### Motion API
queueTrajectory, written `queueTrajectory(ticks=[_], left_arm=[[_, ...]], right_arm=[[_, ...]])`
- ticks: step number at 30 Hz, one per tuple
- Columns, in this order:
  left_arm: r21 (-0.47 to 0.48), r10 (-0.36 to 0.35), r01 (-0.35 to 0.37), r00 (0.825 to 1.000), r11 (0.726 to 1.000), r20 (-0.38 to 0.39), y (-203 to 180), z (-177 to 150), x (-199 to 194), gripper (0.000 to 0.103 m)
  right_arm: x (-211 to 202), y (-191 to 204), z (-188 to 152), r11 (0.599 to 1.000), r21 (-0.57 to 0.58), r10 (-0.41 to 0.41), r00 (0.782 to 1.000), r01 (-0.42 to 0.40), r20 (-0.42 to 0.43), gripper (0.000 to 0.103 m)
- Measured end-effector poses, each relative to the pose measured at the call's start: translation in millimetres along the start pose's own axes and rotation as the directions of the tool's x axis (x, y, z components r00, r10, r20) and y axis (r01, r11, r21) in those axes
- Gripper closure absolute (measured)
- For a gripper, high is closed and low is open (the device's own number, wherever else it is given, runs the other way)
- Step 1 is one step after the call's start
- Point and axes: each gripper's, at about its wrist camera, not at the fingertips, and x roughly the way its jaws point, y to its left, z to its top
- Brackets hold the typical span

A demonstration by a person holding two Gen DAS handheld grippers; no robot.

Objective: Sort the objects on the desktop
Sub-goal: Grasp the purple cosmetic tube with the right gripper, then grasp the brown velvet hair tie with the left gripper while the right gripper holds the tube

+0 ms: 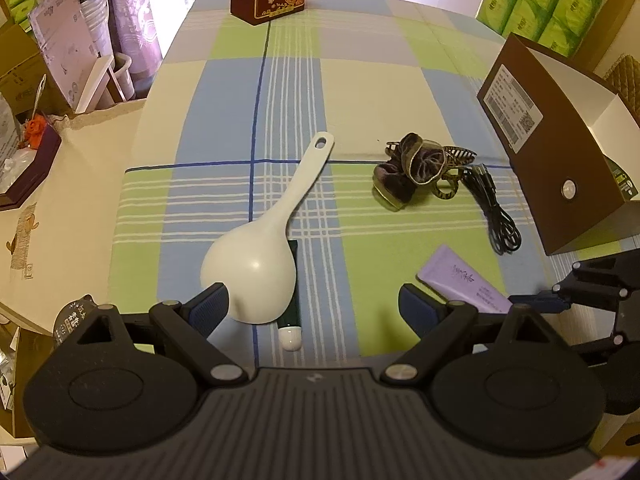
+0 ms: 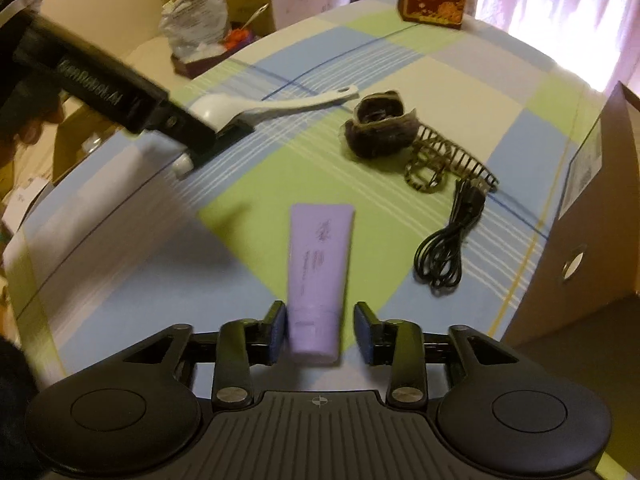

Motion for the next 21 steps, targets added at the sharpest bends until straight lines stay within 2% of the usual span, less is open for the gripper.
queueTrajectory(ticks=[6, 7, 8, 10, 16, 21], left_arm=[[0.008, -0.001, 0.001, 1.000, 1.000, 0.008, -4, -2, -4, 0.014], [0.008, 0.000, 0.000, 1.000, 1.000, 0.008, -4, -3, -5, 0.014], [0.007, 0.001, -0.001, 1.000, 1.000, 0.008, -4, -4, -6, 0.014], [0.005, 0.004, -0.004, 1.000, 1.000, 0.006, -4, -5, -7, 0.014], [0.015, -0.012, 0.012, 1.000, 1.000, 0.008, -10, -8, -6, 0.014], [0.081, -0.062, 0.060, 0.998, 0.995, 0.029, -25, -3, -3, 0.014]], right_arm=[[16, 5, 7, 1.000, 0.004, -0.021, 1.000, 0.021, 0.017, 0.062], [16, 6, 8, 1.000, 0.001, -0.021, 1.000, 0.021, 0.019, 0.063], [15, 7, 8, 1.000, -0.001, -0.023, 1.000, 0.023, 0.021, 0.072], [13, 8, 5, 1.000, -0.002, -0.031, 0.999, 0.031, 0.018, 0.072], [2, 4, -13, 0.998, 0.046, -0.036, 0.999, 0.035, 0.005, 0.072], [-16, -8, -35, 0.991, 0.118, -0.065, 0.998, 0.066, -0.014, 0.072]])
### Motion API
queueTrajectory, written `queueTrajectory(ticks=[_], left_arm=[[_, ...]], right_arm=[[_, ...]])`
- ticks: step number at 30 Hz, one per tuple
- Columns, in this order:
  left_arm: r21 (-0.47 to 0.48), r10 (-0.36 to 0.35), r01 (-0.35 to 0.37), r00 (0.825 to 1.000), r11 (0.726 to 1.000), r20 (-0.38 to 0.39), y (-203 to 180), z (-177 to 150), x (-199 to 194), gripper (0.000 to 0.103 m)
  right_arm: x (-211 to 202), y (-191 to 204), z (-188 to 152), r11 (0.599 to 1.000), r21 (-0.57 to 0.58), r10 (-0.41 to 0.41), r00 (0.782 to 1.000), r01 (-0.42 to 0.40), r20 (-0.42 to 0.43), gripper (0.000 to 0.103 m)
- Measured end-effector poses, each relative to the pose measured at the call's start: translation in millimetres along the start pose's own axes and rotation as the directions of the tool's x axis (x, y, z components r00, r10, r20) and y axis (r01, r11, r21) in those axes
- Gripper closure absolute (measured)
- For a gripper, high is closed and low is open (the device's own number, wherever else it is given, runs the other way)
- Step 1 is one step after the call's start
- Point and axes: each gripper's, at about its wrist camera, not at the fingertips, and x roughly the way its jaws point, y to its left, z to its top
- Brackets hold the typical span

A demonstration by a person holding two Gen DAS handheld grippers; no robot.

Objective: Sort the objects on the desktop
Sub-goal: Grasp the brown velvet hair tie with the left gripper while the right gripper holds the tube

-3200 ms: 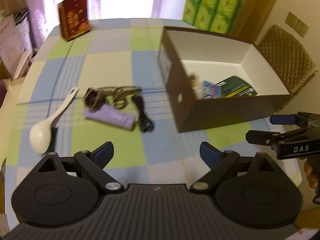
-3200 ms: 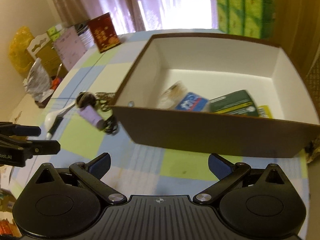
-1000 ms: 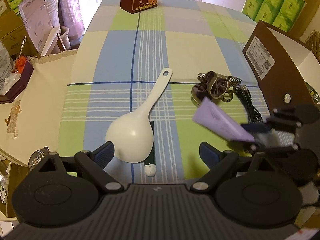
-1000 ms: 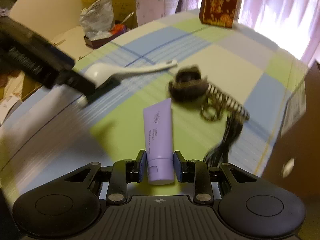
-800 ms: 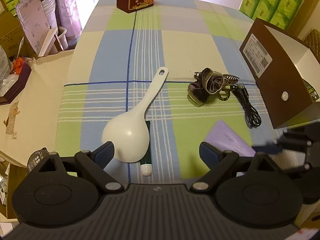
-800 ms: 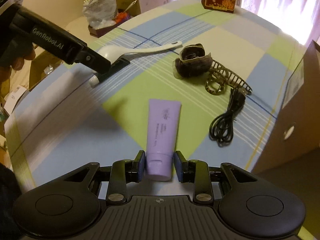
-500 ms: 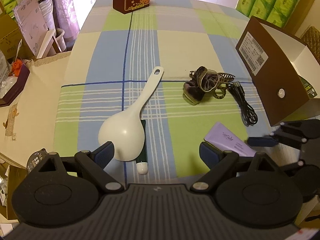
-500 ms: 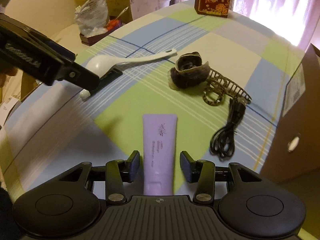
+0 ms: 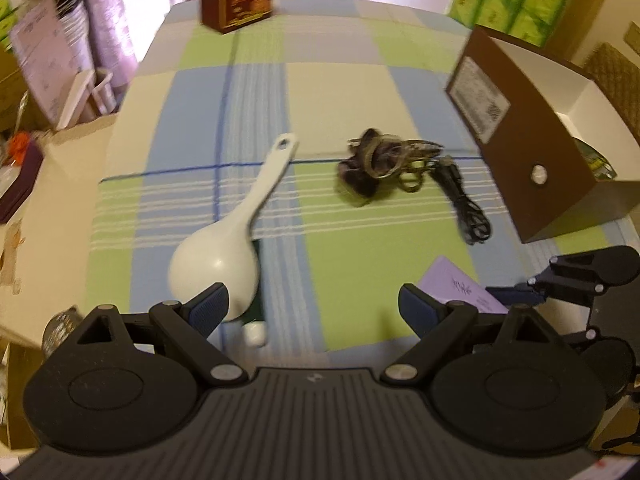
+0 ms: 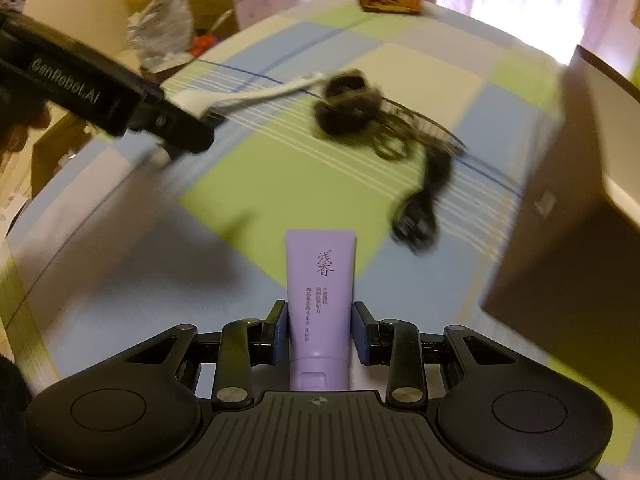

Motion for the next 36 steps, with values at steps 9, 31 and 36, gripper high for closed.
queueTrajectory(ticks=[9, 31, 36], left_arm=[[0.265, -0.105, 0.081, 0.991, 0.961, 0.079, -30, 40, 33, 0.021], [0.347, -0.130, 0.130, 0.991, 0.929, -0.025, -31, 67, 97, 0.083], [0.279, -0.143, 0.143, 0.990, 0.950, -0.021, -35, 46, 67, 0.083]], right_arm=[[-31, -44, -39, 0.970, 0.217, -0.102, 0.994, 0.106, -0.030, 0.072], [-54, -71, -69, 0.917, 0.319, -0.244, 0.969, 0.240, -0.028, 0.072], [-49, -66, -66, 0.924, 0.279, -0.266, 0.964, 0.263, -0.027, 0.072]])
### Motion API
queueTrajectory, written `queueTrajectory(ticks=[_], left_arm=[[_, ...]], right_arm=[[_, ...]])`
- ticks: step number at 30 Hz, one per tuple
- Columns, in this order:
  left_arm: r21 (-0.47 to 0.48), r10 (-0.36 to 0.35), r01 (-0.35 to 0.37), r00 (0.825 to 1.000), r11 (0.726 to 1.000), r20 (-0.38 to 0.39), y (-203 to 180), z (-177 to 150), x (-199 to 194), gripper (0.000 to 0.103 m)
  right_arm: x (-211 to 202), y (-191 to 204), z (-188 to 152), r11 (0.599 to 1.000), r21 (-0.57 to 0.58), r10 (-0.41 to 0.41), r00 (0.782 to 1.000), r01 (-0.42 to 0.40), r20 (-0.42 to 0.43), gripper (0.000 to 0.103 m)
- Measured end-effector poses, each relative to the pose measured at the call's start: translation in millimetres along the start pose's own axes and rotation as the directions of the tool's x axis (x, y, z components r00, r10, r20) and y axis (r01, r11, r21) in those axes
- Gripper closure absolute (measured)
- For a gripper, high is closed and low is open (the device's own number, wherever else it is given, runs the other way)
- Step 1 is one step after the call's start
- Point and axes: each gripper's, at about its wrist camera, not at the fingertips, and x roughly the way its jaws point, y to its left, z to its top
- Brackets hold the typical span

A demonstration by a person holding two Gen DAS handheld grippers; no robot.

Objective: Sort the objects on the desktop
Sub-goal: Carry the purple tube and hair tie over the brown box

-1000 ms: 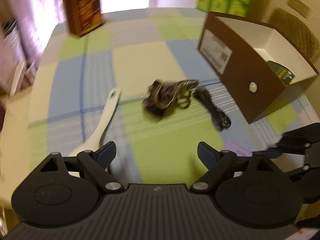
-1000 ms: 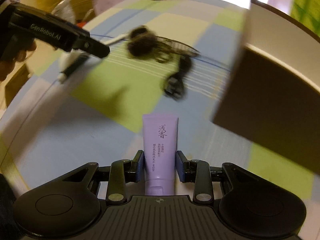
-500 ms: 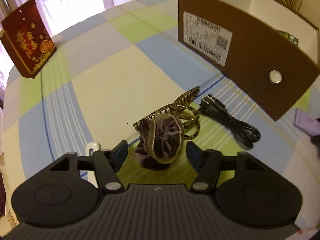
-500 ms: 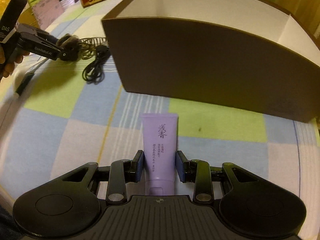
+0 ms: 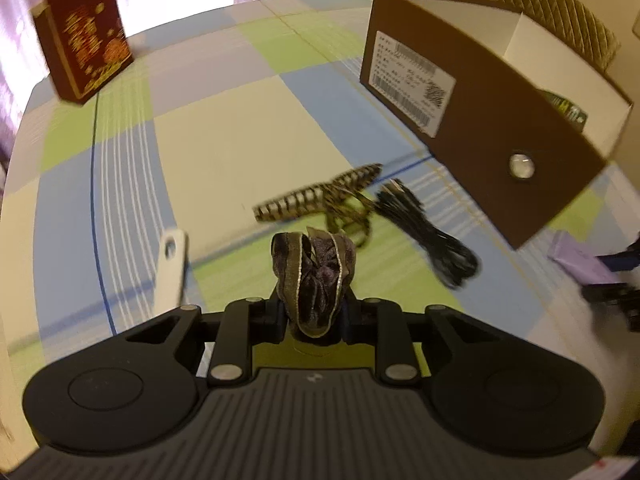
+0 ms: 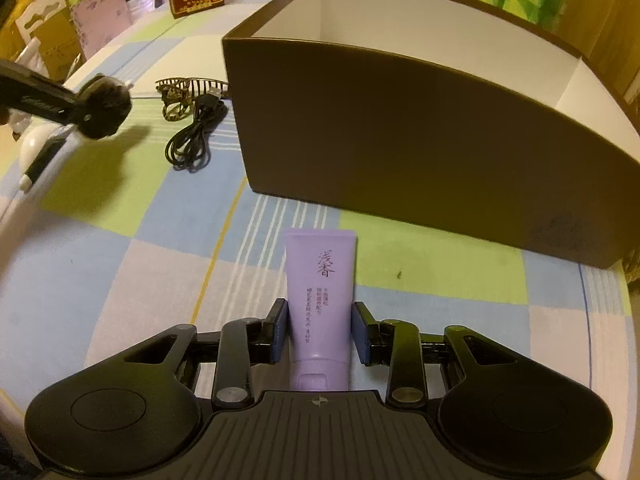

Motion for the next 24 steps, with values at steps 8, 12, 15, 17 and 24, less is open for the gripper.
queueTrajectory(ticks=[8, 12, 15, 17, 24], left_arm=[[-0.013, -0.059, 0.059, 0.998, 0.998, -0.018, -55, -27, -29, 0.083], [0.000, -0.073, 0.073, 0.997, 0.997, -0.013, -81, -30, -39, 0.083], [-0.015, -0.113, 0.113, 0.994, 0.993, -0.005, -96, -30, -46, 0.083], [-0.015, -0.123, 0.123, 0.992, 0.992, 0.006, -108, -27, -50, 0.083], [0.029, -0.116, 0.115, 0.992, 0.993, 0.052, -148, -9, -63, 0.083]], right_arm=[[-9, 1, -4, 0.997, -0.001, 0.073, 0.997, -0.073, -0.005, 0.073], [-23, -6, -5, 0.993, 0.014, 0.117, 0.993, -0.117, 0.010, 0.072], [-36, -14, -4, 0.988, 0.036, 0.152, 0.988, -0.153, 0.032, 0.072], [-45, -20, -4, 0.985, 0.041, 0.165, 0.985, -0.167, 0.048, 0.072], [-75, -41, -3, 0.976, 0.052, 0.207, 0.973, -0.213, 0.099, 0.072]])
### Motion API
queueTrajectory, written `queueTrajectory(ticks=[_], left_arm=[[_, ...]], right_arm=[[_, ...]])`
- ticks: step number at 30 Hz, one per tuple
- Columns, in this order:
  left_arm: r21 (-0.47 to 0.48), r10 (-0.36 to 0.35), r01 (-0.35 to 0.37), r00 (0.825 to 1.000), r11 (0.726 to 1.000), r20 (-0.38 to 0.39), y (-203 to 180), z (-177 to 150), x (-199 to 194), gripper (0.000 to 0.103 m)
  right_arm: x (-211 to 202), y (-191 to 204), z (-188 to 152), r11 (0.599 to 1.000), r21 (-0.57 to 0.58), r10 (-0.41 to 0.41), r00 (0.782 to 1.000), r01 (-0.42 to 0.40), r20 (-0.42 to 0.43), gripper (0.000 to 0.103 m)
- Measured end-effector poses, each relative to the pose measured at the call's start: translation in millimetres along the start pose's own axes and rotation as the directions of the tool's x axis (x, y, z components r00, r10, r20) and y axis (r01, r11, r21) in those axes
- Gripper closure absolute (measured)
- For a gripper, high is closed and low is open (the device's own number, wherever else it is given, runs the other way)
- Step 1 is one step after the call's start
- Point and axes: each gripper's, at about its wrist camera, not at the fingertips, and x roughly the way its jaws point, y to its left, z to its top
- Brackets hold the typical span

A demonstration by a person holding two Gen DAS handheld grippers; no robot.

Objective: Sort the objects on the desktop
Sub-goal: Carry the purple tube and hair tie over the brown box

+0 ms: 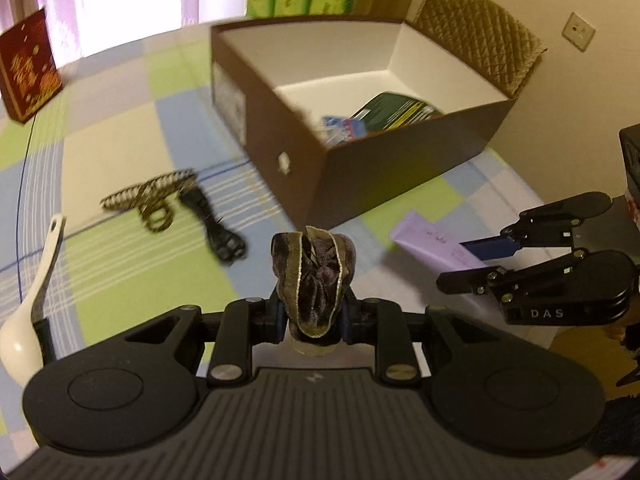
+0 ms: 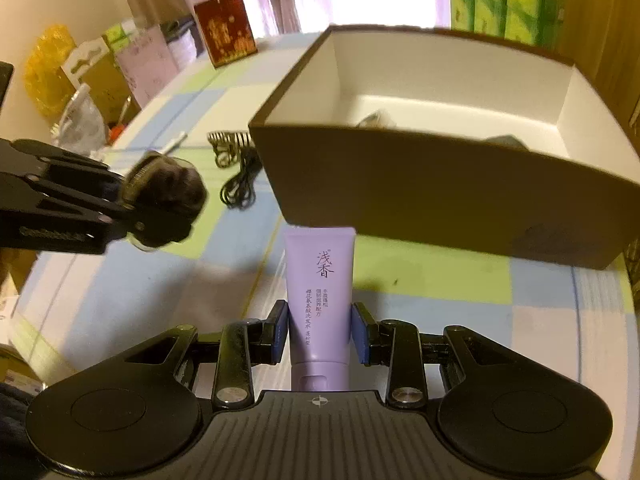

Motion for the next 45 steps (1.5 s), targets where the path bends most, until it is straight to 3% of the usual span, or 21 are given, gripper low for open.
queueTrajectory(ticks=[16, 31, 38, 45], left_arm=[[-0.011, 0.046, -0.046, 0.998, 0.999, 0.039, -59, 23, 12, 0.083], [-0.008, 0.073, -0.073, 0.983, 0.997, 0.168, -87, 73, 0, 0.083], [0.009, 0.080, -0.083, 0.976, 0.996, 0.205, -84, 124, 11, 0.082], [0.007, 0.065, -0.067, 0.985, 0.998, 0.158, -76, 169, 49, 0.082]], right_arm=[[-35, -55, -1, 0.999, 0.025, 0.027, 0.999, -0.028, 0.035, 0.072], [-88, -102, 60, 0.998, -0.044, 0.046, 0.976, -0.037, 0.215, 0.072], [-74, -126, 103, 0.995, -0.099, 0.026, 0.972, -0.003, 0.234, 0.072], [-33, -155, 141, 0.991, -0.134, 0.013, 0.985, 0.010, 0.174, 0.072]])
